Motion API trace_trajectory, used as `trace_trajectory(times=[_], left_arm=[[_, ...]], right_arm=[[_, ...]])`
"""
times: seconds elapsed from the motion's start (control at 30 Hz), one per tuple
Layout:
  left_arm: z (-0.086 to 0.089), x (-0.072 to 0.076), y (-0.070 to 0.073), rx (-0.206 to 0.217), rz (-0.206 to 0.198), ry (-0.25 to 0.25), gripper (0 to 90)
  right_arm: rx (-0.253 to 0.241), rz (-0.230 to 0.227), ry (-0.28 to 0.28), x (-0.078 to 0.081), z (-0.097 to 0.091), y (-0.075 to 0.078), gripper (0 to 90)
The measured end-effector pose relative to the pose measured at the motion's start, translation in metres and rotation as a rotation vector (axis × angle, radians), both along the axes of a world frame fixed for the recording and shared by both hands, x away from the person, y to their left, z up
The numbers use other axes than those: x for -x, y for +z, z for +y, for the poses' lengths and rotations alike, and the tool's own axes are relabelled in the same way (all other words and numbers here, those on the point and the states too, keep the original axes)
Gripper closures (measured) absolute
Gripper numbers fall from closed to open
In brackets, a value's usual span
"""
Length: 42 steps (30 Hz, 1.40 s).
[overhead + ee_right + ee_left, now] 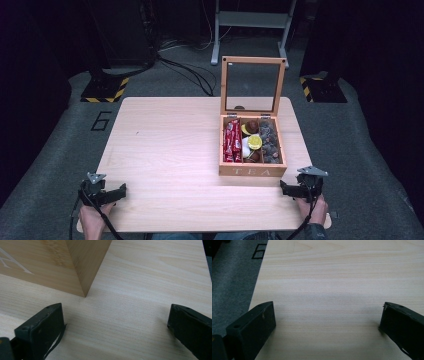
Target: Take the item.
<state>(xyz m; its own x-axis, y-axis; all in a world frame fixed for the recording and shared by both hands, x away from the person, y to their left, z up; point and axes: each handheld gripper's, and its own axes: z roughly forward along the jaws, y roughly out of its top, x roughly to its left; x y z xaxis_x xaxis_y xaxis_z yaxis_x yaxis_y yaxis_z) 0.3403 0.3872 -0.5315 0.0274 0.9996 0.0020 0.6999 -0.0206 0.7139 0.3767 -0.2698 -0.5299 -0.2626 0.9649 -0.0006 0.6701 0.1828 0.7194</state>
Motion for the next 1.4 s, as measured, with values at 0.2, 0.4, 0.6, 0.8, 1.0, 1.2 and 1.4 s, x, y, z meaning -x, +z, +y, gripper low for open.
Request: trace_trajectory(times=[0.2, 0.4, 0.6, 0.8, 1.0, 1.2, 1.4], left_arm=[[-0.004, 0.003, 0.003, 0.009, -0.001, -0.055, 0.0], [-0.012, 0.004, 0.014, 0.006, -0.004, -0.108, 0.0], [-0.023, 0.003, 0.032, 0.011, -0.019, -0.163, 0.0], [-0.037, -0.004, 0.048, 0.005, -0.043, -0.208, 0.0], [-0.056, -0.012, 0.063, -0.009, -0.048, -0.268, 0.0], [-0.070, -0.018, 0.073, -0.019, -0.057, -0.310, 0.0], [-0.088, -0.025, 0.083, -0.027, -0.063, -0.361, 0.0]], right_arm=[[-0.001, 0.000, 0.002, 0.000, 0.000, 0.000, 0.0], [-0.001, -0.001, 0.003, 0.000, 0.000, 0.000, 0.0], [0.000, 0.002, 0.003, 0.000, 0.000, 0.000, 0.0], [-0.005, 0.002, 0.000, 0.000, 0.000, 0.000, 0.0], [-0.004, 0.002, -0.001, 0.000, 0.000, 0.000, 0.0], [-0.006, 0.000, -0.005, 0.000, 0.001, 0.000, 0.2], [-0.007, 0.000, -0.004, 0.000, 0.001, 0.000, 0.4]])
